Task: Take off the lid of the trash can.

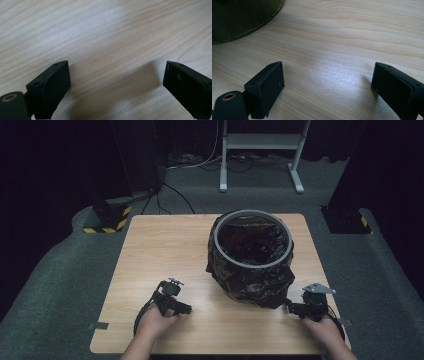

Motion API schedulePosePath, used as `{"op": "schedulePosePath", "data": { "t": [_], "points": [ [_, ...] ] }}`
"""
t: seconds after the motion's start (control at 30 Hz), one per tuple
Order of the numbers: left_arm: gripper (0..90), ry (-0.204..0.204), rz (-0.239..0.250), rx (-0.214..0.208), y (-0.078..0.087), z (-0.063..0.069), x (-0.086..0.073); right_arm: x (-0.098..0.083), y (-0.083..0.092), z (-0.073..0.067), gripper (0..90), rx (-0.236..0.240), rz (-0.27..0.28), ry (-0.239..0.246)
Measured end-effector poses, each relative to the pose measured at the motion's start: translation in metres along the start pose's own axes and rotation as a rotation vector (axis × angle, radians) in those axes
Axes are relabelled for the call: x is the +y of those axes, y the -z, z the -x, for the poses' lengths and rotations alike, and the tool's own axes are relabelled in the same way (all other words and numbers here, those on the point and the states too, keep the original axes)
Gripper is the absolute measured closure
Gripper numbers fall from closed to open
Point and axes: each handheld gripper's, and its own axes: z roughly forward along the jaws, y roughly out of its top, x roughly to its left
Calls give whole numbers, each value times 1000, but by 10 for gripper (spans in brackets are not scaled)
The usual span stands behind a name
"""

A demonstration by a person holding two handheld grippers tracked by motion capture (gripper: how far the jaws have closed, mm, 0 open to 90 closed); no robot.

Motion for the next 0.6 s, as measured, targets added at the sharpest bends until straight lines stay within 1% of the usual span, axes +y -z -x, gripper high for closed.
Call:
{"op": "schedulePosePath", "data": {
  "t": [0.03, 0.07, 0.1, 0.13, 0.17, 0.2, 0.23, 0.27, 0.3, 0.33, 0.37, 0.4, 0.43, 0.47, 0.5, 0.53, 0.57, 0.6],
  "points": [
    [72, -2, -22, 3, 0, 0, 2, 0, 0, 0, 107, 0, 0, 0],
    [72, 17, -36, -5, 0, 1, 4, 0, 0, 0, 107, 0, 0, 0],
    [72, 17, -36, -5, 0, 1, 4, 0, 0, 0, 107, 1, 1, 3],
    [72, 23, -56, -6, 0, 1, 6, 0, 0, 0, 107, 1, 1, 3],
    [76, 26, -96, -5, -1, 0, 11, 0, 0, 0, 107, 4, -1, 3],
    [76, 26, -96, -5, -1, 0, 11, 0, 0, 0, 106, 4, -1, 3],
    [78, 31, -133, -14, -1, -2, 16, 0, 0, 0, 106, 4, 0, 3],
    [95, 60, -144, -18, 0, -4, 19, 0, 0, 0, 106, 4, -1, 3],
    [134, 60, -144, -18, 0, -4, 19, 0, 0, 0, 107, 4, -1, 3],
    [169, 95, -166, -28, 2, -11, 24, 0, 0, 0, 106, 5, 0, 1],
    [176, 95, -166, -28, 2, -11, 24, 0, 0, 0, 106, 5, 0, 1],
    [188, 106, -195, -45, 3, -16, 28, 0, 0, 0, 107, 6, -1, 1],
    [214, 123, -210, -59, 3, -17, 29, 0, 0, 1, 106, 7, 0, 3],
    [239, 123, -210, -59, 3, -17, 29, 0, 0, 1, 106, 7, 0, 3],
    [260, 144, -244, -77, 5, -22, 33, 0, 0, 1, 105, 9, -1, 1],
    [275, 144, -244, -77, 5, -22, 33, 0, 0, 1, 105, 9, -1, 1],
    [294, 145, -272, -85, 8, -23, 37, 0, 0, 1, 105, 11, -1, 3],
    [310, 138, -277, -82, 11, -23, 39, 0, 0, 1, 104, 11, -1, 4]
  ]
}}
